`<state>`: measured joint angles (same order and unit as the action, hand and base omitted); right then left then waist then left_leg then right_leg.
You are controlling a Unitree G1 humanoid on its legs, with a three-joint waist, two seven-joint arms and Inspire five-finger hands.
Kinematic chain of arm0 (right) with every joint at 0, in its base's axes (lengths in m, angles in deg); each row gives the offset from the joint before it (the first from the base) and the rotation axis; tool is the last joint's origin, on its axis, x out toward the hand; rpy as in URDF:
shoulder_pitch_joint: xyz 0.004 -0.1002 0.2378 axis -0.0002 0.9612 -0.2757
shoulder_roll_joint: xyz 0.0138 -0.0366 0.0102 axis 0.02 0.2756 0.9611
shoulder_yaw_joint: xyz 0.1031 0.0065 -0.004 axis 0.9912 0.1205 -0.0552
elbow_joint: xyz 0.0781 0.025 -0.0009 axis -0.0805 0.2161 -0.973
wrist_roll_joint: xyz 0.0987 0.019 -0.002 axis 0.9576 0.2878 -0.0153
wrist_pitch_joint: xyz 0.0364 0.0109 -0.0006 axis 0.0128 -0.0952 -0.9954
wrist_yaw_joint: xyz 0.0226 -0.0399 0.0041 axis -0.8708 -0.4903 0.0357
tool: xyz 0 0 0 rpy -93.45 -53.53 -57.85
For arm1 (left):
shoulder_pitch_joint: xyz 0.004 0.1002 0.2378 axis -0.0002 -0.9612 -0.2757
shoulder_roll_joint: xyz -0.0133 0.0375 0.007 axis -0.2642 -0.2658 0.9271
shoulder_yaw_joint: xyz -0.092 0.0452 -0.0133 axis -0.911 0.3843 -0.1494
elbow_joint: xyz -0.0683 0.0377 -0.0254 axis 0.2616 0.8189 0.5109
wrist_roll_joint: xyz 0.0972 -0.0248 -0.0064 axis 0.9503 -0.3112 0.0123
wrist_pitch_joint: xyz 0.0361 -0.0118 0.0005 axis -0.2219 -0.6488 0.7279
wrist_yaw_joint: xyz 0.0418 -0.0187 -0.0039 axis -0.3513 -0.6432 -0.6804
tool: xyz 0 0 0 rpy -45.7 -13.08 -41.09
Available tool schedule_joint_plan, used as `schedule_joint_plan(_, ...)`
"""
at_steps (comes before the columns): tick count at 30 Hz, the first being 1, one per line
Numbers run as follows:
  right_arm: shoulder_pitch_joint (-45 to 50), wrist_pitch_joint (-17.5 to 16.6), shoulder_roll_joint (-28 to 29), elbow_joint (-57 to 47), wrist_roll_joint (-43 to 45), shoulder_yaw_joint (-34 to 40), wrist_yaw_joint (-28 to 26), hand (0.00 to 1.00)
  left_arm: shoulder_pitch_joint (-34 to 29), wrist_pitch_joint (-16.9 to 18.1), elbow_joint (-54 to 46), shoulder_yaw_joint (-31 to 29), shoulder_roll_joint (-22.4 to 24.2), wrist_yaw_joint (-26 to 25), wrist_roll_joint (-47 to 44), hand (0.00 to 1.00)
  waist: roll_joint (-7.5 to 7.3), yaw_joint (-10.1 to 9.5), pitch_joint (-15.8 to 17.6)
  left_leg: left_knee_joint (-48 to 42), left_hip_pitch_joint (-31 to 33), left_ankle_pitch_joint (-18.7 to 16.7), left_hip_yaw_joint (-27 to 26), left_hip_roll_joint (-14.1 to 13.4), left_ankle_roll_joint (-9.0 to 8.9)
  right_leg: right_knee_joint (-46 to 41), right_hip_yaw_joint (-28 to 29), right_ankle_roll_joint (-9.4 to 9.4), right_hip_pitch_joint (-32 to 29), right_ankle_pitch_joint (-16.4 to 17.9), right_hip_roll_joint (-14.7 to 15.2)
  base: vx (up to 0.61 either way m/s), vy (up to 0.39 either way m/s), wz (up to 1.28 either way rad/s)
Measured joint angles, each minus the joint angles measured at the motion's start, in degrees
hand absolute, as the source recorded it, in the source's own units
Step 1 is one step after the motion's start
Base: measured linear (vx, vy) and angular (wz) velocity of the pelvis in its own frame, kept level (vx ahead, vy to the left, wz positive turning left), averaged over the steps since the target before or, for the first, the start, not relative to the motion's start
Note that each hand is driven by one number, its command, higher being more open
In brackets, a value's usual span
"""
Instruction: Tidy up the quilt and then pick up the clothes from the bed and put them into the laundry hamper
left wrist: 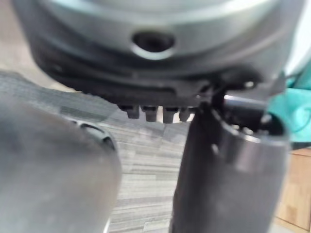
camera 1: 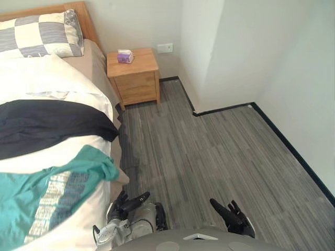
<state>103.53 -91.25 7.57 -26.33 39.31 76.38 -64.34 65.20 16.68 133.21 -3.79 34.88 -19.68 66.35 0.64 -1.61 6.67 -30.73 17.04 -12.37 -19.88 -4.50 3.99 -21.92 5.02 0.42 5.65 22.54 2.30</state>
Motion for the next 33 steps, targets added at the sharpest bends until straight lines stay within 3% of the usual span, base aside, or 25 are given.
schedule_joint_plan(2,-1.5,0.0,1.1,-0.5,-1.1,0.0,0.2,1.0,0.3,-0.1,0.0,-0.7,0.1,0.1,0.0,1.0,-0.41,-0.84,-0.1,-1.0,-0.8,-2.6,-2.0,-0.2,1.61,-2.3,0.1,1.14,0.8,-1.0,0.6,0.49,0.201,-0.54)
schedule_joint_plan(3,-2.0,0.0,1.5,-0.6,-2.5,0.3,0.3,1.0,0.4,-0.5,-0.1,-0.8,0.1,0.1,-0.1,1.0,-0.83,-1.27,-0.3,-0.6,-2.5,-4.3,-3.3,-0.2,2.26,-6.3,-0.1,2.14,1.7,-3.6,0.7,0.48,0.163,-0.66)
schedule_joint_plan(4,-2.5,0.4,2.2,-0.6,-4.4,0.4,0.8,1.0,0.5,-1.5,-0.6,-0.7,-0.2,-0.2,0.0,1.0,-1.65,-2.2,-0.8,0.8,-4.7,-5.7,-4.6,0.6,2.01,-10.5,-0.3,4.61,2.1,-8.6,0.8,0.47,0.15,-0.66)
schedule_joint_plan(5,-2.6,0.7,2.7,-0.6,-4.7,0.7,1.0,1.0,0.5,-1.9,-0.7,-0.7,-0.4,-0.3,0.0,1.0,-2.06,-2.37,-1.0,1.6,-5.8,-6.1,-5.1,1.1,1.89,-13.2,-0.3,5.47,2.2,-11.3,0.9,0.42,0.133,-0.57)
schedule_joint_plan(6,-2.6,0.7,3.4,-0.6,-4.8,1.3,1.2,1.0,0.4,-2.5,-0.7,-0.4,-0.8,-0.3,0.2,1.0,-3.0,-2.13,-1.5,4.0,-8.4,-6.3,-5.7,2.6,1.87,-20.3,-0.7,8.82,0.4,-18.0,1.5,0.38,0.116,-0.27)
schedule_joint_plan(7,-2.6,0.7,3.6,-0.6,-4.7,1.5,1.1,1.0,0.4,-2.6,-0.6,-0.1,-1.1,-0.4,0.6,1.0,-3.02,-1.43,-1.2,5.8,-10.3,-6.3,-5.7,3.8,1.86,-27.7,-1.2,11.04,-2.7,-21.3,2.1,0.48,0.161,-0.1)
schedule_joint_plan(8,-2.5,0.7,3.4,-0.8,-4.4,2.5,1.0,1.0,0.6,-2.6,0.1,0.4,-1.1,-0.7,0.7,1.0,-3.39,-0.6,-1.0,9.1,-14.2,-6.4,-5.4,5.2,1.72,-39.7,-3.6,9.98,-8.5,-20.4,3.0,0.39,0.137,0.08)
schedule_joint_plan(10,-2.4,0.6,2.9,-2.1,-4.3,3.9,1.2,1.0,1.1,-2.6,1.5,1.1,-0.7,-1.1,1.0,1.0,-1.85,0.64,-0.5,13.2,-19.5,-6.4,-4.1,5.5,1.18,-44.8,-7.4,6.26,-14.7,-17.5,3.8,0.33,0.11,0.3)
schedule_joint_plan(11,-2.0,0.4,2.8,-2.4,-4.3,4.1,1.2,1.0,1.2,-2.7,1.7,1.5,-0.6,-1.2,1.0,1.0,-1.22,0.91,-0.3,14.3,-21.1,-6.4,-3.3,5.5,0.95,-44.6,-8.4,5.86,-16.4,-16.0,3.8,0.34,0.075,0.64)
schedule_joint_plan(13,-1.7,-0.7,2.9,-2.9,-3.2,5.1,1.1,1.0,1.3,-2.7,1.8,1.9,-0.7,-1.1,1.0,1.0,-1.34,2.02,-0.3,17.4,-25.0,-6.1,0.2,5.5,0.46,-38.4,-11.4,5.04,-21.4,-12.0,4.2,0.32,0.009,0.9)
schedule_joint_plan(15,-0.6,-1.8,2.9,-2.4,-1.6,5.6,1.1,1.0,2.9,-3.3,2.6,2.0,-0.6,-1.1,0.9,1.0,-1.34,2.62,-0.2,19.3,-27.9,-6.1,6.2,4.8,-0.02,-22.3,-13.6,3.7,-24.1,-10.4,4.6,0.4,-0.102,1.49)
schedule_joint_plan(16,-0.4,-1.8,2.9,-2.1,-1.2,5.6,1.1,1.0,3.5,-3.6,2.9,2.0,-0.5,-1.1,1.0,1.0,-1.32,3.25,-0.2,19.8,-28.4,-6.4,9.1,4.5,-0.44,-14.9,-13.0,3.75,-24.8,-10.7,4.5,0.54,-0.242,1.96)
schedule_joint_plan(17,-0.2,-1.8,2.8,-1.5,0.3,5.3,1.1,1.0,3.7,-3.8,3.4,1.8,-0.3,-1.2,1.3,1.0,-1.14,3.74,-0.2,20.2,-29.8,-7.5,12.8,3.9,-2.16,-3.7,-10.5,3.33,-25.1,-13.6,4.2,0.47,-0.248,1.56)
schedule_joint_plan(18,0.0,-1.8,2.8,-1.4,0.5,5.1,1.1,1.0,3.6,-3.8,3.4,1.6,-0.3,-1.3,1.7,1.0,-1.17,3.68,-0.1,20.2,-30.6,-8.2,13.8,3.6,-2.94,-0.7,-9.2,3.2,-25.2,-15.2,4.0,0.5,-0.276,1.3)
schedule_joint_plan(19,0.1,-1.9,2.5,-1.0,0.5,4.4,1.1,1.0,3.1,-3.8,3.4,1.1,-0.2,-1.6,2.4,1.0,-1.25,3.66,-0.1,20.2,-32.2,-9.6,15.3,3.0,-4.05,0.8,-8.1,2.54,-25.3,-18.0,3.7,0.59,-0.349,1.02)
schedule_joint_plan(20,0.2,-1.7,0.8,0.3,0.6,3.0,0.9,1.0,2.6,-3.8,4.4,0.5,0.4,-2.3,2.5,1.0,-0.17,4.18,-0.2,19.8,-34.5,-10.8,18.2,1.0,-5.51,-5.2,-8.1,1.51,-25.6,-21.2,2.5,0.61,-0.36,0.88)
schedule_joint_plan(21,-0.3,-1.7,0.0,0.6,0.6,2.2,1.1,1.0,2.4,-3.8,4.8,0.5,0.7,-2.4,2.5,1.0,0.33,4.1,-0.4,19.1,-34.6,-10.5,18.7,0.5,-5.97,-7.4,-8.9,0.03,-26.0,-19.4,2.3,0.71,-0.429,0.59)
schedule_joint_plan(23,-2.3,-1.6,-1.5,0.6,0.6,0.9,1.2,1.0,2.1,-4.0,4.9,0.0,1.0,-2.6,2.4,1.0,0.98,3.53,-0.2,12.1,-32.2,-9.3,18.9,-1.3,-7.65,-10.9,-9.9,-1.58,-26.1,-15.0,1.3,0.49,-0.309,-0.01)
schedule_joint_plan(24,-3.7,-1.2,-1.9,0.6,0.6,0.8,1.4,1.0,2.1,-4.1,5.1,-1.0,1.5,-2.8,2.3,1.0,1.86,3.34,0.3,2.5,-28.2,-7.2,18.9,-2.3,-7.65,-10.8,-10.2,-2.23,-24.9,-13.1,0.2,0.51,-0.33,-0.1)
schedule_joint_plan(25,-4.6,-0.3,-2.2,0.5,0.3,0.8,1.3,1.0,2.3,-4.1,4.9,-2.3,1.8,-2.6,1.9,1.0,2.75,3.31,0.9,-9.8,-22.9,-1.4,18.9,-3.9,-7.59,-8.8,-10.4,-2.95,-22.0,-12.0,-1.0,0.51,-0.31,-0.05)
schedule_joint_plan(26,-4.8,0.0,-2.4,0.5,0.2,0.8,1.3,1.0,2.2,-3.9,4.6,-2.3,2.0,-2.5,1.8,1.0,2.76,3.25,1.5,-15.6,-20.2,1.4,18.9,-5.3,-7.86,-7.2,-10.7,-3.27,-19.9,-11.7,-1.7,0.5,-0.261,0.01)
schedule_joint_plan(27,-4.9,0.5,-2.7,0.4,0.0,0.8,1.4,1.0,2.2,-3.4,3.9,-2.4,2.1,-2.0,2.0,1.0,3.75,3.08,1.8,-24.6,-15.8,0.5,17.9,-7.5,-8.41,-3.9,-11.4,-3.83,-14.9,-11.4,-2.8,0.5,-0.221,0.1)
schedule_joint_plan(28,-4.6,1.0,-2.7,0.5,-0.5,0.6,1.3,1.0,2.1,-3.3,3.1,-2.5,1.9,-1.5,2.3,1.0,3.62,2.88,1.8,-28.7,-12.4,-1.0,16.5,-8.2,-9.21,-1.0,-12.2,-4.28,-10.7,-11.1,-2.7,0.47,-0.208,0.14)
schedule_joint_plan(30,-4.4,1.2,-2.5,0.4,-3.2,0.7,1.1,1.0,2.1,-3.1,2.0,-2.0,2.5,-0.9,2.2,1.0,3.31,1.92,1.8,-27.1,-8.2,-3.5,12.2,-8.1,-8.84,3.8,-13.1,-4.32,-4.9,-11.1,-2.1,0.41,-0.173,0.19)
schedule_joint_plan(33,-4.2,1.3,-0.8,-0.6,-4.6,0.9,0.8,1.0,2.5,-2.3,1.0,-1.0,1.8,-0.3,2.2,1.0,2.04,1.9,1.8,-11.7,-4.7,-5.0,-0.2,-6.3,-7.66,8.8,-17.9,-2.03,1.6,-9.7,0.4,0.42,-0.081,0.74)
